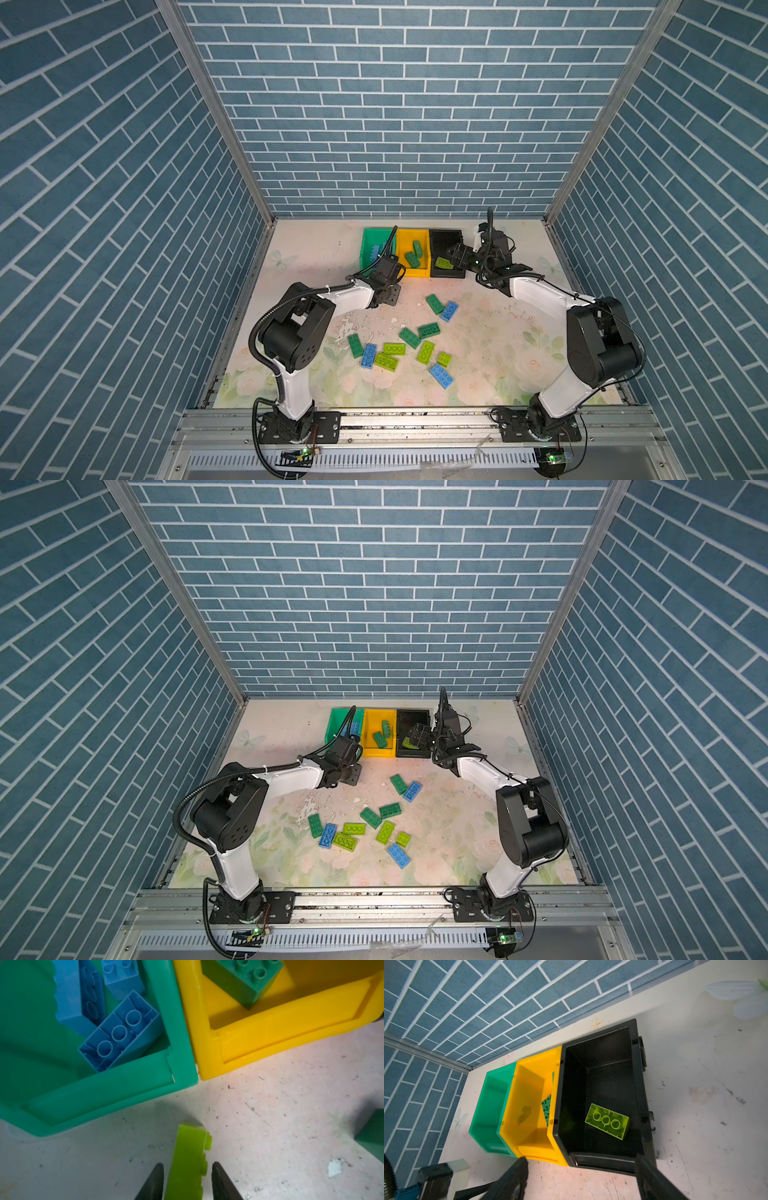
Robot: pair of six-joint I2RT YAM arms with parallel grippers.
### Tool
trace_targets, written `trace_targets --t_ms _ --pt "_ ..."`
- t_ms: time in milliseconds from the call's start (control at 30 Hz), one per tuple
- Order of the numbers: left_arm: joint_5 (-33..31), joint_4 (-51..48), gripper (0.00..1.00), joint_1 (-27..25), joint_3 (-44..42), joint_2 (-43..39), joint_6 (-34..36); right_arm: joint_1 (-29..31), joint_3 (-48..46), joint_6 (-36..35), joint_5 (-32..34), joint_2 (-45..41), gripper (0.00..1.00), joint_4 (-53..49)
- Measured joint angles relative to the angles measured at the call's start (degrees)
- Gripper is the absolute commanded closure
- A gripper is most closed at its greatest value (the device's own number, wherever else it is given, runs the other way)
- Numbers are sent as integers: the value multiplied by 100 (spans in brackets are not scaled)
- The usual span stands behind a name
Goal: Sort the legos into containers by color
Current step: 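Release lime brick into black bin with right while left grasps lime brick, then carry lime brick into black bin with left while right reaches blue brick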
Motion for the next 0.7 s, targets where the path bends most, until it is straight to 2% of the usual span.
trace_targets --t_ms 333,567,700 --pt "35 -31 80 0 0 -22 -26 -2 -619 -706 -136 -667 19 -164" --pt "352 -133 81 0 11 -354 -109 -2 -1034 -839 -155 -1032 20 -424" --pt "686 -70 81 0 50 -682 -205 -2 -1147 -612 -173 -1099 22 -538"
